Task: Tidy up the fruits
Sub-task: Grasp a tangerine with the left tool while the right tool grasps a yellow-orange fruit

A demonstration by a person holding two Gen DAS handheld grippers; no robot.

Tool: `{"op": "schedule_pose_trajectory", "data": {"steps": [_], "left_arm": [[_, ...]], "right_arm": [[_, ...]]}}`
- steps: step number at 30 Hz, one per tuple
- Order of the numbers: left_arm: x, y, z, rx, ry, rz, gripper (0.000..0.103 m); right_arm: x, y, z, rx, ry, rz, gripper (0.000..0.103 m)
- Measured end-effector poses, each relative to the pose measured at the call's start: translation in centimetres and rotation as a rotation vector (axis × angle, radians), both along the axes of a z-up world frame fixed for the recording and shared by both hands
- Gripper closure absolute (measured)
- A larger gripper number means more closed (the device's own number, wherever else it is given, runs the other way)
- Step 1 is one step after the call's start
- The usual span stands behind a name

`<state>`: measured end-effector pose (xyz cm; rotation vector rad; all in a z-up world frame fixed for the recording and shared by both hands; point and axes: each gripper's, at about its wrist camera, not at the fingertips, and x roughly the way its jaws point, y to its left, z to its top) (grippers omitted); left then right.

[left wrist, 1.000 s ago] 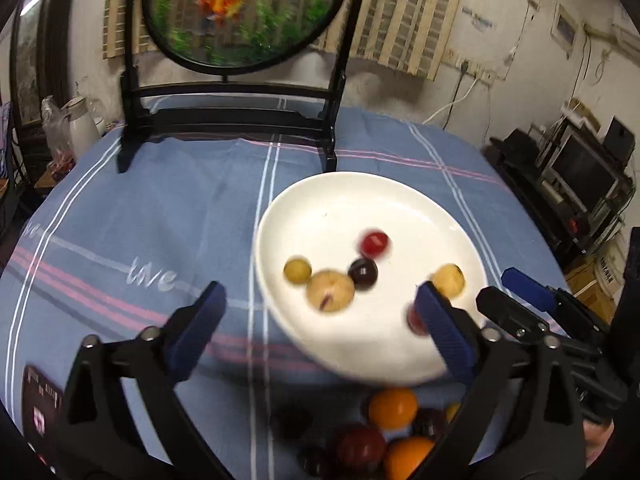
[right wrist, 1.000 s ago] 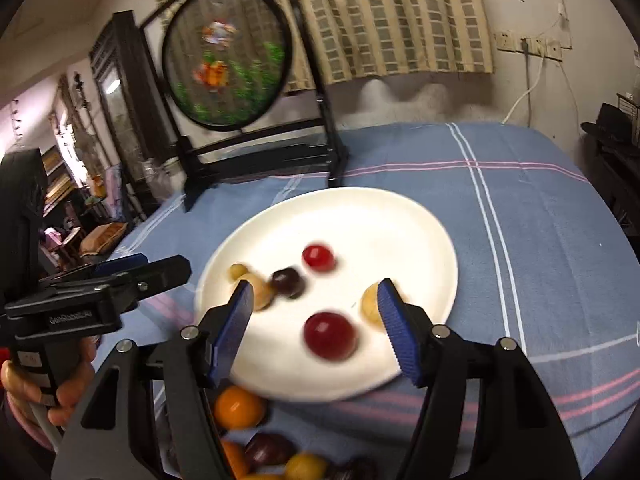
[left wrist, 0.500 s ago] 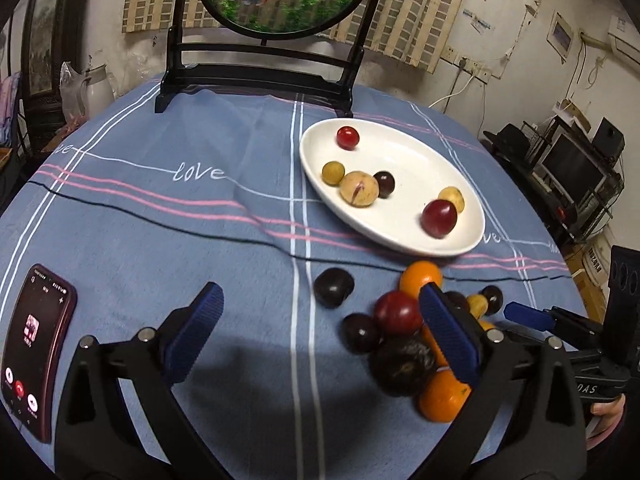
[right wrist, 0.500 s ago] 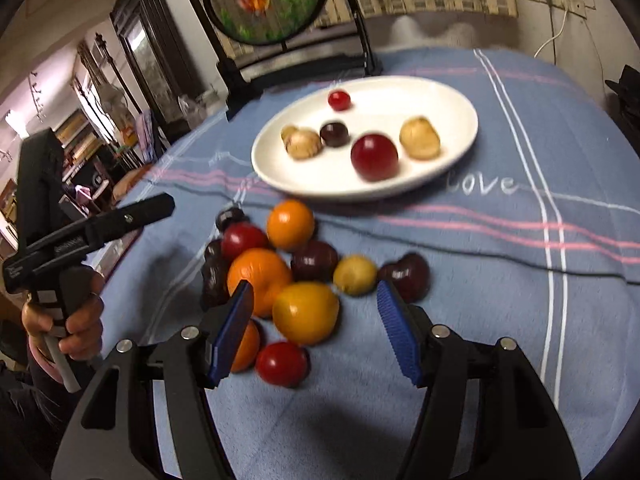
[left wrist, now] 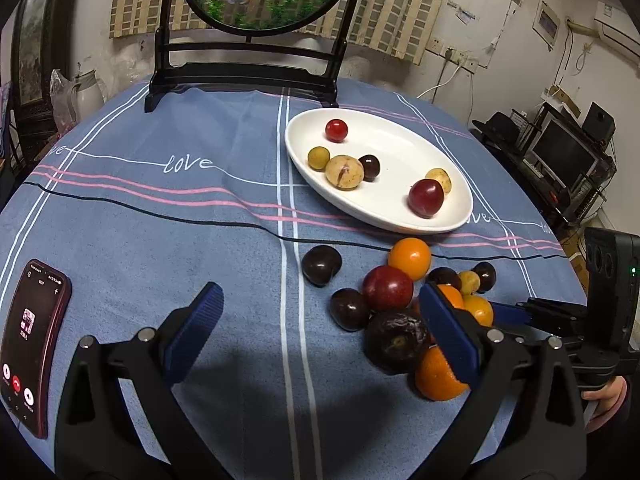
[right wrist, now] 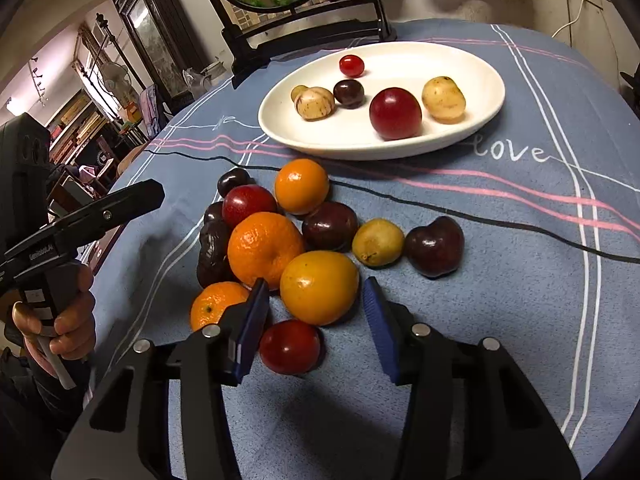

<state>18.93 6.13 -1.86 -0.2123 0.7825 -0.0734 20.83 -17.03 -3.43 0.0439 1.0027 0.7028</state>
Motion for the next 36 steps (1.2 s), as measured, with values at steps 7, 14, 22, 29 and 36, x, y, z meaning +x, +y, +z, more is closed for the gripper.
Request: {"op": "schedule_pose_trajectory", "data": {"steps": [7, 14, 22, 29, 36], "left_arm": [[-0.3, -0.2, -0.1, 0.011, -0.004, -0.012, 0.003], [-2.2, -4.0, 0.4, 0.027, -0.051, -0.298, 0.018], [-3.6, -8.6, -0.9, 0.111, -0.006, -0.527, 0.050], [-3.2, -8.7, -1.8, 0.140, 0.020, -0.532, 0.054], [-1.7, -9.0, -3.4, 0.164, 0.086, -0.504, 0.056]], "right_arm": [[0.0, 0.0, 0.0, -0.016, -0.020, -0.008, 0.063], [0.3, -1.8, 1.7, 0.056, -0.052, -0.068, 0.063], [0.5, -1.9, 1.5, 0.055, -0.040, -0.076, 0.063], [0.4, -2.1, 1.6, 0.058, -0.042, -0.077, 0.063], [0.2, -1.9, 1.8, 0.061, -0.047, -0.074, 0.063]]}}
